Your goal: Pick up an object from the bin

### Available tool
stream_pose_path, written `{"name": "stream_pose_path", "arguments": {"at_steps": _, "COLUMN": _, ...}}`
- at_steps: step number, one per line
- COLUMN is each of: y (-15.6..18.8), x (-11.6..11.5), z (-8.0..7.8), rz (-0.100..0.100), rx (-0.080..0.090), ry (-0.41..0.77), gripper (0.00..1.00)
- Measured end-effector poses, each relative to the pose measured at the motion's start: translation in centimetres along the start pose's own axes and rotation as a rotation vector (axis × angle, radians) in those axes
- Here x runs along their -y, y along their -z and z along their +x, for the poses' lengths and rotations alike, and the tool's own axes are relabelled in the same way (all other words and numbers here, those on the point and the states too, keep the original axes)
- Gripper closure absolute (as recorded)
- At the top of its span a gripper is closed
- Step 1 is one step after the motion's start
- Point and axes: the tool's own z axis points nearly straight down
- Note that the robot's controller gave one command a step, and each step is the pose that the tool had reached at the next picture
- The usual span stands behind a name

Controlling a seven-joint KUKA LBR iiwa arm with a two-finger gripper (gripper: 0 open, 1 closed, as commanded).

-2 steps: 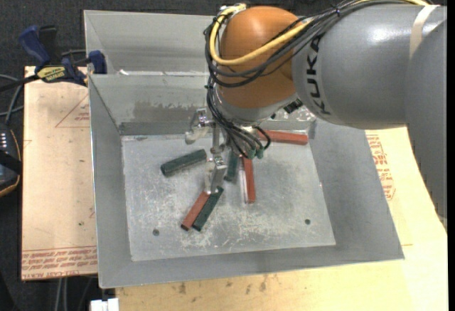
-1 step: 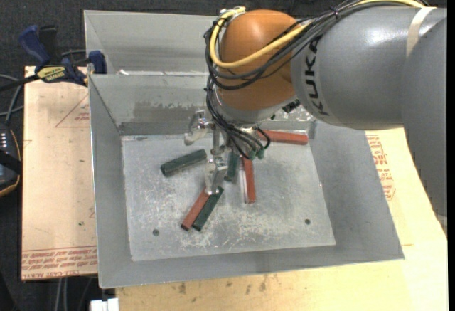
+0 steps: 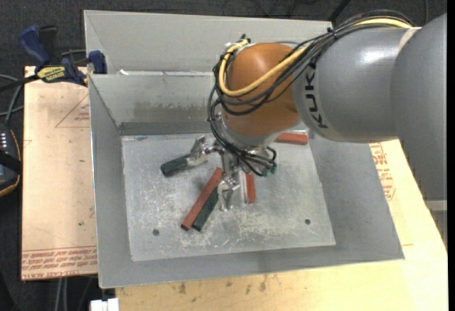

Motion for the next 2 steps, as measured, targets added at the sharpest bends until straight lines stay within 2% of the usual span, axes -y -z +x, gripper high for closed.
{"name": "stream_pose_path", "arguments": {"at_steps": 1, "y": -4.13, "x": 2.17, "z": -4.03, "rz": -0.002, "rx": -0.003, "ry": 0.227, "gripper": 1.0}}
{"name": "stream_pose_path", "arguments": {"at_steps": 2, "y": -4.13, "x": 2.16, "z": -4.04, "rz": -0.002, "rx": -0.003, "ry": 0.227, "gripper": 1.0}}
